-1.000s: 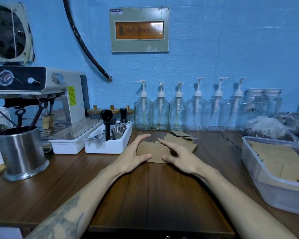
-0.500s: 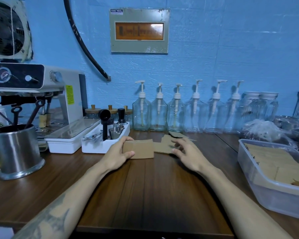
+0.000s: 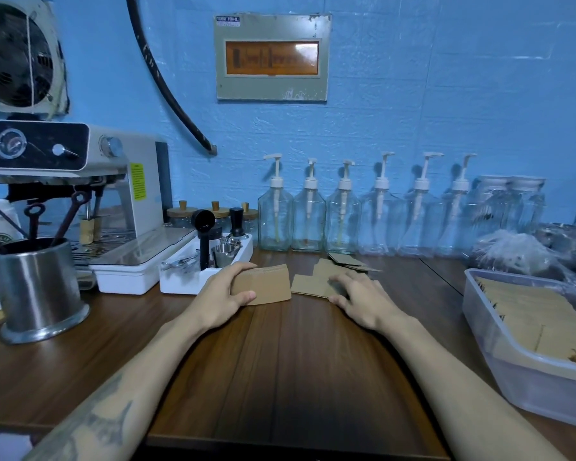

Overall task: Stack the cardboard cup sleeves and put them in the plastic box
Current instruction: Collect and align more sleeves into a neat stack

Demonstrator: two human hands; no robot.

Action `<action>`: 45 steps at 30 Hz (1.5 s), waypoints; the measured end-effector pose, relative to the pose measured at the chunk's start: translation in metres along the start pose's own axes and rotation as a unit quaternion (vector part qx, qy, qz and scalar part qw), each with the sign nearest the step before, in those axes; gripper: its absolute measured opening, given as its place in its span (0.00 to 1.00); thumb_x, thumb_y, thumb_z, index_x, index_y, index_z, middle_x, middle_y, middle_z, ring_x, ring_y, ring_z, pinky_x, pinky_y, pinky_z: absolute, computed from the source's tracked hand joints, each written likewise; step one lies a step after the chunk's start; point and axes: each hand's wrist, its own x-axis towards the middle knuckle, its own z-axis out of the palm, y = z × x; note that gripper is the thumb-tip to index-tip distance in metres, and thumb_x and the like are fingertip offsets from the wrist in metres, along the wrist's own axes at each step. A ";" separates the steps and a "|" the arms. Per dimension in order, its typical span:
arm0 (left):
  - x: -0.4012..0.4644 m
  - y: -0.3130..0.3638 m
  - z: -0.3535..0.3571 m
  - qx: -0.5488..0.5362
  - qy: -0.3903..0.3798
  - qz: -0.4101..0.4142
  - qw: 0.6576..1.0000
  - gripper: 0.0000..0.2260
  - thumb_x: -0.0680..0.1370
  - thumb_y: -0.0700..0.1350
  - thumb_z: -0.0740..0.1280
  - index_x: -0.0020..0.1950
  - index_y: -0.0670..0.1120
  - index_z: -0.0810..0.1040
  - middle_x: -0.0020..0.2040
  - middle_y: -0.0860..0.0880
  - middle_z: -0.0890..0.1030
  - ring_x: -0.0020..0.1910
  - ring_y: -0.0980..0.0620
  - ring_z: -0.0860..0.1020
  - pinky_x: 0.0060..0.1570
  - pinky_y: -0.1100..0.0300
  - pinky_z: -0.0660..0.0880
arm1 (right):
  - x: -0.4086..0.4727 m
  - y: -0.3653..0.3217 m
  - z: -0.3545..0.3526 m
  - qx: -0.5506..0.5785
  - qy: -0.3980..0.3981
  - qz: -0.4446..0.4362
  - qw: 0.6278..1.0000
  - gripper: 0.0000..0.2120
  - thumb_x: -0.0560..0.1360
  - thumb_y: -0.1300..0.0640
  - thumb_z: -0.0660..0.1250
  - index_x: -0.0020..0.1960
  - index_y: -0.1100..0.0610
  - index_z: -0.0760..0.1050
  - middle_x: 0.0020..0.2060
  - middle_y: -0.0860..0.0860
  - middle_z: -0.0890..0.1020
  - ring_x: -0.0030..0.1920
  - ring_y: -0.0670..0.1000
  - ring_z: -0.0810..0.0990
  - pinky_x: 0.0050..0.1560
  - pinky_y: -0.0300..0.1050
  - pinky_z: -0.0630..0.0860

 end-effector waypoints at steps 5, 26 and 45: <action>0.001 0.000 0.001 0.005 -0.003 0.008 1.000 0.21 0.76 0.45 0.72 0.67 0.55 0.72 0.62 0.52 0.78 0.59 0.53 0.76 0.62 0.52 0.74 | -0.003 -0.001 -0.005 0.076 0.010 0.025 0.997 0.27 0.75 0.47 0.68 0.72 0.48 0.66 0.66 0.51 0.72 0.68 0.55 0.66 0.69 0.56 0.63; 0.001 0.003 0.008 -0.001 -0.021 -0.010 1.000 0.23 0.77 0.43 0.71 0.69 0.51 0.66 0.62 0.50 0.74 0.59 0.50 0.74 0.57 0.58 0.70 | -0.017 -0.010 -0.032 0.450 0.233 0.073 0.859 0.11 0.75 0.63 0.71 0.55 0.52 0.78 0.43 0.52 0.81 0.42 0.48 0.78 0.42 0.30 0.75; 0.001 0.005 0.012 -0.086 -0.078 -0.020 0.993 0.28 0.73 0.41 0.75 0.66 0.54 0.64 0.59 0.51 0.75 0.56 0.51 0.77 0.54 0.60 0.75 | -0.021 -0.031 -0.016 0.202 0.126 -0.105 0.966 0.23 0.80 0.69 0.59 0.69 0.50 0.74 0.44 0.43 0.68 0.50 0.36 0.68 0.56 0.29 0.68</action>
